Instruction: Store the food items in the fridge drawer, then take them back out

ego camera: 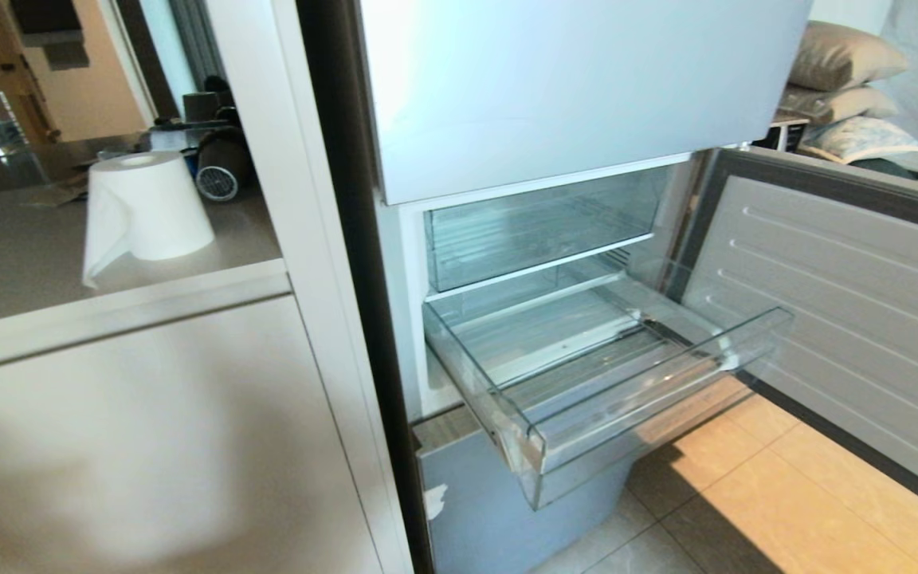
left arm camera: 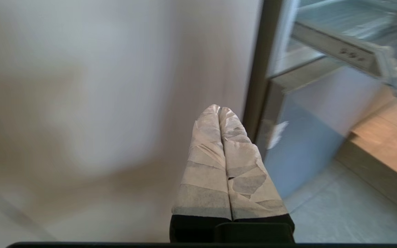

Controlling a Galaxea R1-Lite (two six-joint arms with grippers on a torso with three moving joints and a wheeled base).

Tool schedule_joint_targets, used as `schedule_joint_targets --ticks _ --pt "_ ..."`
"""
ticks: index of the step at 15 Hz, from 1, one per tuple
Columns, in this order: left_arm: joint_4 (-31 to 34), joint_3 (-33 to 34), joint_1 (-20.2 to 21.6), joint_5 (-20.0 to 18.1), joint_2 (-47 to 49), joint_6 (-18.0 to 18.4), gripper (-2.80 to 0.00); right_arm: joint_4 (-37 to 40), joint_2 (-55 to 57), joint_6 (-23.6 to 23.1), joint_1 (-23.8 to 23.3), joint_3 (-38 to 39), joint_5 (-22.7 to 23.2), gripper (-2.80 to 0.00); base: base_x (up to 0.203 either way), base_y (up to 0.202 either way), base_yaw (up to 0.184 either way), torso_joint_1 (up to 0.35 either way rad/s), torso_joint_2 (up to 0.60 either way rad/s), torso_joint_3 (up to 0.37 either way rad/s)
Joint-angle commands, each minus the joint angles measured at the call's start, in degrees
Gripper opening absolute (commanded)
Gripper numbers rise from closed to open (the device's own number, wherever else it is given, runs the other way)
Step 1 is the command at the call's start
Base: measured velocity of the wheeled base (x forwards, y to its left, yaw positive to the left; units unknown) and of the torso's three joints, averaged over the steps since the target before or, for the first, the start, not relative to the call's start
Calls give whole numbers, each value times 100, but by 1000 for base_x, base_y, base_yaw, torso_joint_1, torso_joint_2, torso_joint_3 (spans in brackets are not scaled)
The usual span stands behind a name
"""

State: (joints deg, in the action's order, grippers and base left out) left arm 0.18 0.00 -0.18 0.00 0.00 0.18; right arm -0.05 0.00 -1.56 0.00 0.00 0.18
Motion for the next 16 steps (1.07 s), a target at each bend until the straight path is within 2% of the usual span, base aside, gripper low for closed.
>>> schedule_joint_targets --ticks 1,7,10,14,16 --pt "-1 0 1 0 9 -1 -280 -4 9 -2 6 0 -1 -280 1 7 -177 -2 3 3" --pt "-1 0 1 0 9 -1 -280 -10 108 -18 11 0 35 -280 1 5 -140 3 2 3" --pt "-1 0 1 0 9 -1 -280 -142 1073 132 -6 -139 -104 -280 0 0 0 0 0 0" --pt "-1 0 1 0 9 -1 -280 -472 3027 1101 -79 -971 -1107 -280 0 0 0 0 0 0" --pt "-1 0 1 0 9 -1 -280 -538 4061 1443 -495 -1295 -1535 -280 0 0 0 0 0 0"
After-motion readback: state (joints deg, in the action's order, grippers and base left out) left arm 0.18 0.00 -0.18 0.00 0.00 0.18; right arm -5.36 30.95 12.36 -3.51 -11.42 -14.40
